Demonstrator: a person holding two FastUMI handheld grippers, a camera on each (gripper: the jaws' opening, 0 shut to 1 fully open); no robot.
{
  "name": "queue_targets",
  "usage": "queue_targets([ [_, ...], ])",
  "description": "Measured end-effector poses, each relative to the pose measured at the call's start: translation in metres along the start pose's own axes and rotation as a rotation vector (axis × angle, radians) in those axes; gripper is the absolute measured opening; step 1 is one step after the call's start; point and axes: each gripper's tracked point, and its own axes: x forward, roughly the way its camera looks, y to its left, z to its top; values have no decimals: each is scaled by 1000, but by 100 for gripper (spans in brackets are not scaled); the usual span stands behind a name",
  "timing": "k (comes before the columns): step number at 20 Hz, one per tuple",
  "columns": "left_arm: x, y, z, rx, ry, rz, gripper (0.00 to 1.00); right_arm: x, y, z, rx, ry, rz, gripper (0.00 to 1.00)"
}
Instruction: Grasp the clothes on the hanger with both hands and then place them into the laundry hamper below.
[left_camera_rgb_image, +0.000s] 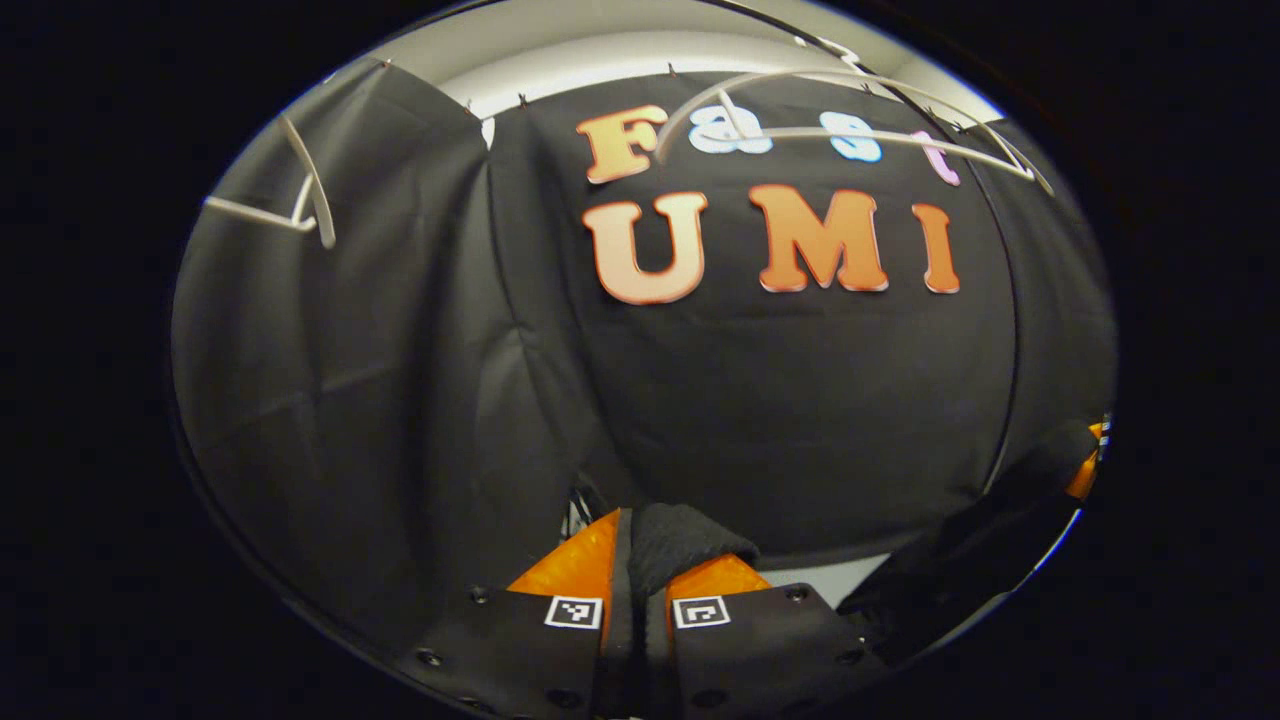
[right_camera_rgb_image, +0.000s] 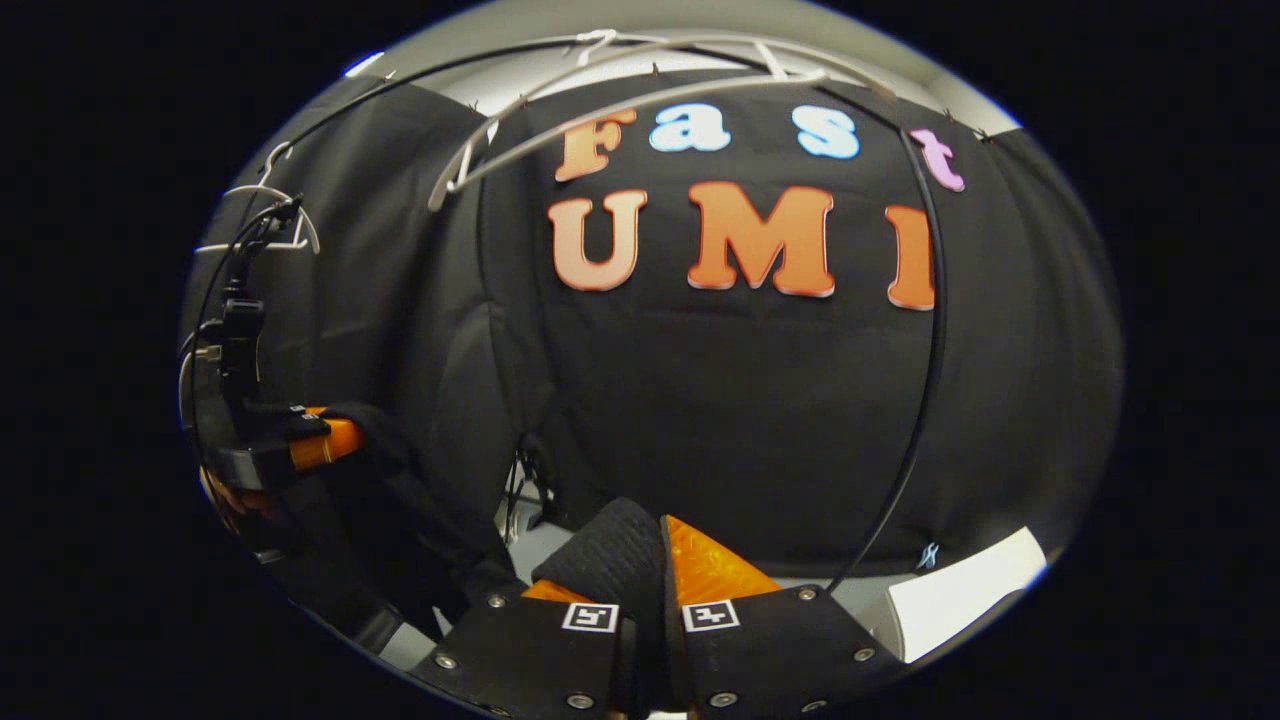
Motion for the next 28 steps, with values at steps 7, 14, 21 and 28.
queue_targets([
  [7, 8, -40, -136, 84, 300, -60, 12, 12, 11, -130, 71, 271, -7, 11],
  [14, 2, -27, -190, 82, 477, -10, 65, 11, 25, -152, 70, 342, 17, 39],
  [21, -1, -30, -187, 52, 463, -23, 97, 5, 34, -159, 73, 369, 32, 93],
  [28, -4, -40, -175, 72, 425, -51, 94, 1, 33, -158, 80, 368, 20, 93],
])
